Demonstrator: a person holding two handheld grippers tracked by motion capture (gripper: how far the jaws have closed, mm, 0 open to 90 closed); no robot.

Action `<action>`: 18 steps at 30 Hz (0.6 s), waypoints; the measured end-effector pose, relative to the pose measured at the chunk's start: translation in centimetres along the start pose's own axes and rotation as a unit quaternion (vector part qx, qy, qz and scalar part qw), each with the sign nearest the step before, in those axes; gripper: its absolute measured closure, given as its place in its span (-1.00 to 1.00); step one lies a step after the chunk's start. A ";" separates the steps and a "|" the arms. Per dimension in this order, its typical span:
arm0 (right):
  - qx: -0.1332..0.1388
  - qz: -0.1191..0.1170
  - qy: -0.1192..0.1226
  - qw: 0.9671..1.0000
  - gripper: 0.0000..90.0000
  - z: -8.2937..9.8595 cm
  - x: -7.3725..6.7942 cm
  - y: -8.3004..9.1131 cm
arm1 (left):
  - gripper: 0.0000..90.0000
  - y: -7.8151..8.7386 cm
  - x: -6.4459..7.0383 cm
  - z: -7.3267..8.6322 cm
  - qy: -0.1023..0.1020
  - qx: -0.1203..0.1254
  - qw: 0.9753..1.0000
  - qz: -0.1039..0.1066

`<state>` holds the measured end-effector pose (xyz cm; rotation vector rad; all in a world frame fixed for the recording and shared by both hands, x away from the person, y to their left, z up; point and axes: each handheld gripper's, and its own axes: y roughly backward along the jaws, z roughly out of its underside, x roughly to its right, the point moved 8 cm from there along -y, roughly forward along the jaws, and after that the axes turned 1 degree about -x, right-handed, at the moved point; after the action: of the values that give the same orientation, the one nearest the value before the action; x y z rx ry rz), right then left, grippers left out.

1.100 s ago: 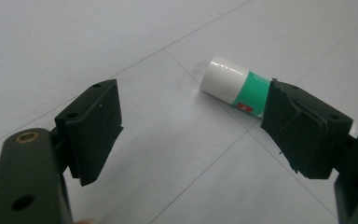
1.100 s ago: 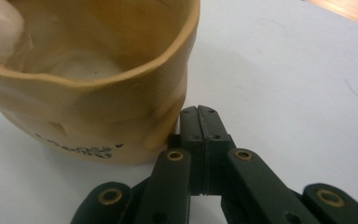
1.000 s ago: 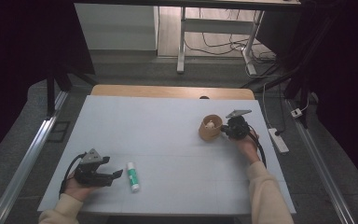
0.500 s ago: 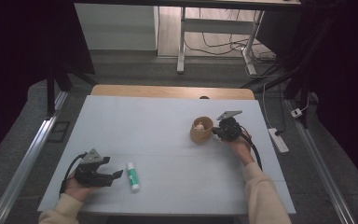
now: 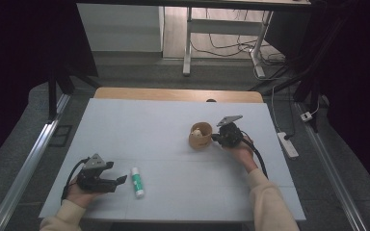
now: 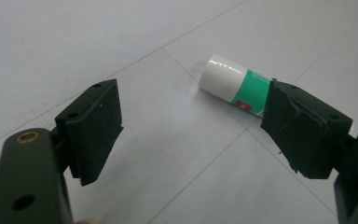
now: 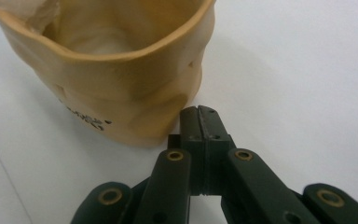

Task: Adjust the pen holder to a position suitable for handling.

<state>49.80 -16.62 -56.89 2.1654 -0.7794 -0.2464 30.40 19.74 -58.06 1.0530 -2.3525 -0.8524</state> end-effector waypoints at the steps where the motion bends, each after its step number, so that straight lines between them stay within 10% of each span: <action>1: -0.002 -0.003 -0.001 1.000 0.99 0.0 -0.2 0.0 | -0.56 0.0 0.0 0.0 0.000 0.000 1.000 0.000; 18: -0.002 -0.023 0.022 1.000 0.99 -0.9 -2.5 -0.9 | -0.56 -0.1 0.0 0.0 -0.001 -0.001 1.000 0.000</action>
<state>48.64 -14.11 -57.16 2.1803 -0.7053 -0.2236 30.40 19.69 -58.10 1.0522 -2.3527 -0.8574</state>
